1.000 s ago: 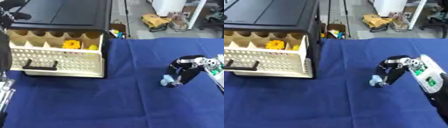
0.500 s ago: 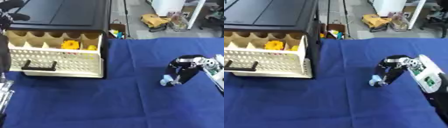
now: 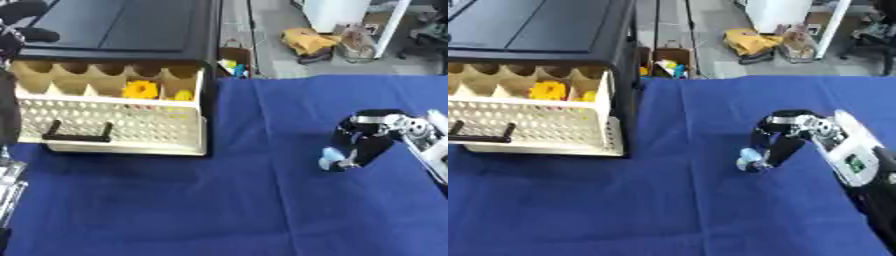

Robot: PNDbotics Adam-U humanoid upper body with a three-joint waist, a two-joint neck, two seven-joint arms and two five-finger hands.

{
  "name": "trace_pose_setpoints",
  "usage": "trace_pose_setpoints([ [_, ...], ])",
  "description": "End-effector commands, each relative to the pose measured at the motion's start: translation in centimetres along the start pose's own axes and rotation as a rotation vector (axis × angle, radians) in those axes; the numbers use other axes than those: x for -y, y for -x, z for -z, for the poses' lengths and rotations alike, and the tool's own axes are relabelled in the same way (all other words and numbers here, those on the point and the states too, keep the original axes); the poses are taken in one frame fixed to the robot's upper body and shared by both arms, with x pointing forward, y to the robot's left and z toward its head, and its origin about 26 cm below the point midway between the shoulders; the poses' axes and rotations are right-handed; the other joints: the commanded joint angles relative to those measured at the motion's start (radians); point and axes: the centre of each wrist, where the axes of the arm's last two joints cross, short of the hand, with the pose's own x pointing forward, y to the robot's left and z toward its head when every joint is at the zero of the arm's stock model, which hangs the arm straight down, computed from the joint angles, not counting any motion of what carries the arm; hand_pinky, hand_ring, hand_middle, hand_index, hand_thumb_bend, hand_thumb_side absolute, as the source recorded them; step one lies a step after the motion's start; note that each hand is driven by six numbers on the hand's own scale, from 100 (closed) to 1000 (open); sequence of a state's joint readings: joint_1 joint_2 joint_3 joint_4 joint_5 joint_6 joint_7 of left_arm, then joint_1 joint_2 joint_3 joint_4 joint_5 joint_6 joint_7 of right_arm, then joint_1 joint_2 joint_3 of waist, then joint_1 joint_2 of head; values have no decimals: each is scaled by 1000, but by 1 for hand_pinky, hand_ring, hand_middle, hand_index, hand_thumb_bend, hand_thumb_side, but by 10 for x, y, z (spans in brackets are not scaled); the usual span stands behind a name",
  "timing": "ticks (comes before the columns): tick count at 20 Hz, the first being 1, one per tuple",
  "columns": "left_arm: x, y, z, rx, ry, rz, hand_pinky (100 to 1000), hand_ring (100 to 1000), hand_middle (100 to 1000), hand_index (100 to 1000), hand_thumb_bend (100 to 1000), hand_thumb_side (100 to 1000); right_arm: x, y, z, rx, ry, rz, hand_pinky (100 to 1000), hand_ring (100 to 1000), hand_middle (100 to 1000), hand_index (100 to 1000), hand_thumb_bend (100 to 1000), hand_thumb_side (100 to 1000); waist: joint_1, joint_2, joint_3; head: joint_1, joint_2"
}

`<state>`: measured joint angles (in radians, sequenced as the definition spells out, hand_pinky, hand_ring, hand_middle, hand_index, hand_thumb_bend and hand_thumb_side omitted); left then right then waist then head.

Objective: Pick up objects from table and place into drawer.

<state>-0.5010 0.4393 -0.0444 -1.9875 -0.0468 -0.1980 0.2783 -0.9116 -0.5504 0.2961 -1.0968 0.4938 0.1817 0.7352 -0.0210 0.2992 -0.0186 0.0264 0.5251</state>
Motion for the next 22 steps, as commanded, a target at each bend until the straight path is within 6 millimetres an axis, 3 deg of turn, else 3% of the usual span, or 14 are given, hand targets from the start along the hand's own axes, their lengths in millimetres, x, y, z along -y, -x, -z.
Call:
trace_pose_setpoints([
  [1,-2,-5,4,25,5,2,632,756,766,902,212,1000,7,-2,-5,7,29,-5,736,825,348,632,568,178,0,-20,1,-2,-12],
  [6,-2,-4,4,21,7,1,631,756,766,902,209,1000,7,-3,-6,12,55,8,717,814,319,595,570,187,-1,-20,2,-2,-13],
  [22,-2,-4,3,10,15,4,625,755,767,901,209,1000,20,-17,-14,55,167,36,703,811,278,559,462,233,-5,-27,-4,1,-18],
])
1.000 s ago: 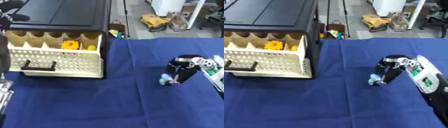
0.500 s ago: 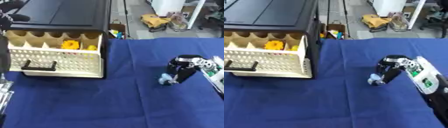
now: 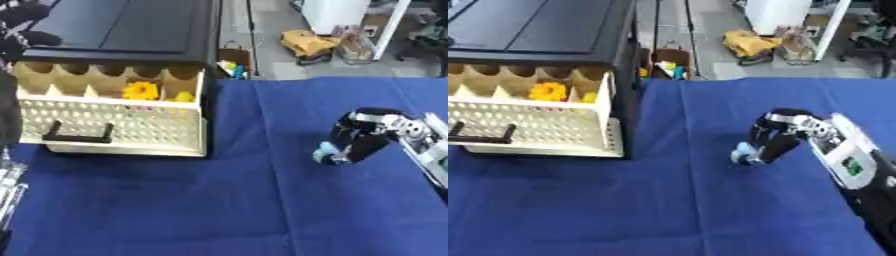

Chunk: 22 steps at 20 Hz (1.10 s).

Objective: Pick up objects from table and place into drawer.

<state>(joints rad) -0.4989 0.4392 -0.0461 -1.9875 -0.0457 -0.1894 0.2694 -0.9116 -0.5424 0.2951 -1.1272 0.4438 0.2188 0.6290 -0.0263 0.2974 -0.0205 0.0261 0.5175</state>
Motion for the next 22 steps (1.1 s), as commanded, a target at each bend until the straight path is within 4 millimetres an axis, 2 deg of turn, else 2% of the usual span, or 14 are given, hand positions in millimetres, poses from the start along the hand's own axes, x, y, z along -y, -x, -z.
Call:
trace_pose_setpoints([
  [1,-2,-4,3,21,4,4,625,755,767,901,210,1000,21,-11,-12,32,67,-14,703,811,276,559,459,239,0,-26,-3,1,-10],
  [7,-3,-4,3,17,4,4,625,755,767,901,210,1000,33,-28,-20,74,131,-35,705,813,265,557,445,273,-3,-30,-4,4,-10],
  [13,-3,-4,3,14,4,4,626,755,768,901,212,1000,50,-54,-31,141,216,-79,708,814,253,556,445,319,-7,-37,-7,6,-9],
  [22,-3,-4,3,10,2,0,628,756,768,902,218,1000,78,-119,-53,322,377,-186,708,808,242,555,422,421,-16,-47,-5,20,-1],
])
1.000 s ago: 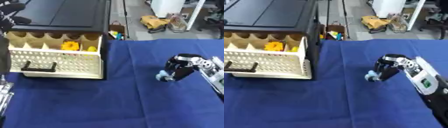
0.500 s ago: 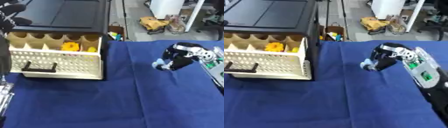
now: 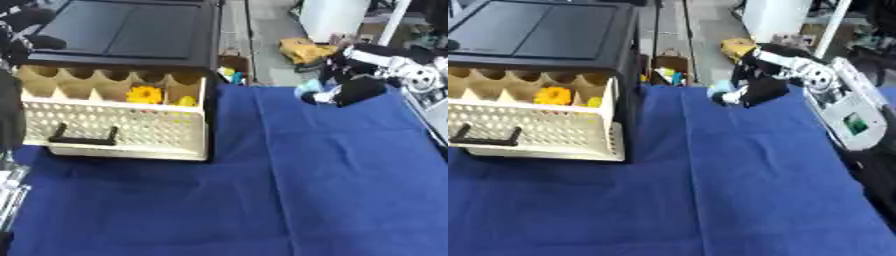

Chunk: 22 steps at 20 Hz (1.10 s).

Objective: Pick up objects from table and place into drawer.

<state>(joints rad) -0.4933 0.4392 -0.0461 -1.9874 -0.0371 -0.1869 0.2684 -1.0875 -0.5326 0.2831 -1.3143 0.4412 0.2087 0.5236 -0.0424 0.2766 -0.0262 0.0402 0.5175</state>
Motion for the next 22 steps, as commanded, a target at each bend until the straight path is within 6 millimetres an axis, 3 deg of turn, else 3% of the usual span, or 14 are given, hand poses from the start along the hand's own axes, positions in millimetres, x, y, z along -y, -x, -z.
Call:
trace_pose_setpoints([
  [1,-3,-4,4,20,3,6,628,756,768,902,218,1000,23,-26,-3,72,84,-48,708,808,242,555,419,432,-1,-27,1,9,-1],
  [10,-1,-5,5,20,8,-9,629,757,769,902,222,1000,39,-95,7,245,209,-75,699,799,246,549,405,462,-12,-34,22,27,-3],
  [22,2,-7,9,28,10,-37,631,757,769,902,228,1000,21,-161,34,384,203,-63,697,799,246,546,396,470,-18,-38,64,12,-6],
])
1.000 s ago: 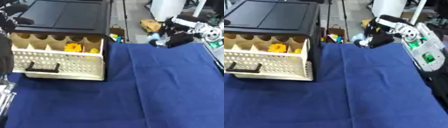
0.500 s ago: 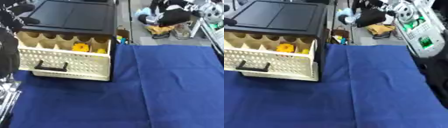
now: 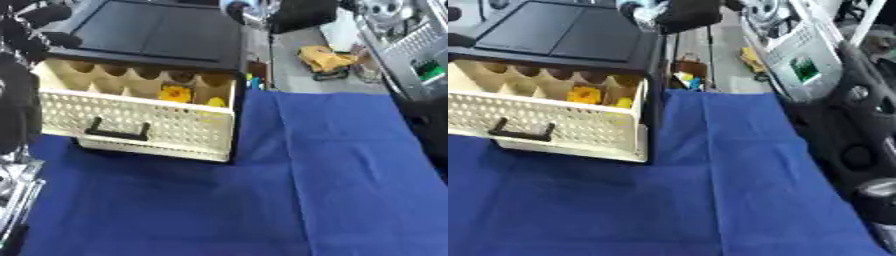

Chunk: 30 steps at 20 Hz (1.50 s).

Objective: Pick up objects from table and place into drawer.

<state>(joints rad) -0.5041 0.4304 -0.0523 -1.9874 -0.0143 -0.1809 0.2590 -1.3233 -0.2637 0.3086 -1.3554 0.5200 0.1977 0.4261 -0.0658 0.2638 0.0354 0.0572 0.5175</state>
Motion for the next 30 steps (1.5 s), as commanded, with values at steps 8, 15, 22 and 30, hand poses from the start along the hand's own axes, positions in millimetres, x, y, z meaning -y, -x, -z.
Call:
trace_pose_setpoints([
  [8,2,-6,8,34,4,-23,631,757,770,902,231,1000,-28,-28,29,51,-56,24,702,807,242,548,396,466,5,-24,28,-12,-9],
  [15,2,-7,9,42,-7,-29,634,758,770,902,233,1000,-53,-22,35,19,-107,24,705,812,240,549,388,462,6,-17,36,-10,-11],
  [22,4,-6,8,40,-3,-31,632,757,770,902,229,1000,-67,-18,39,-10,-95,10,704,812,241,550,379,467,9,-14,40,-14,-14],
  [30,6,-6,7,35,8,-36,629,755,769,901,219,1000,-82,-11,45,-42,-104,-4,719,833,280,593,419,511,11,-7,47,-18,-15],
])
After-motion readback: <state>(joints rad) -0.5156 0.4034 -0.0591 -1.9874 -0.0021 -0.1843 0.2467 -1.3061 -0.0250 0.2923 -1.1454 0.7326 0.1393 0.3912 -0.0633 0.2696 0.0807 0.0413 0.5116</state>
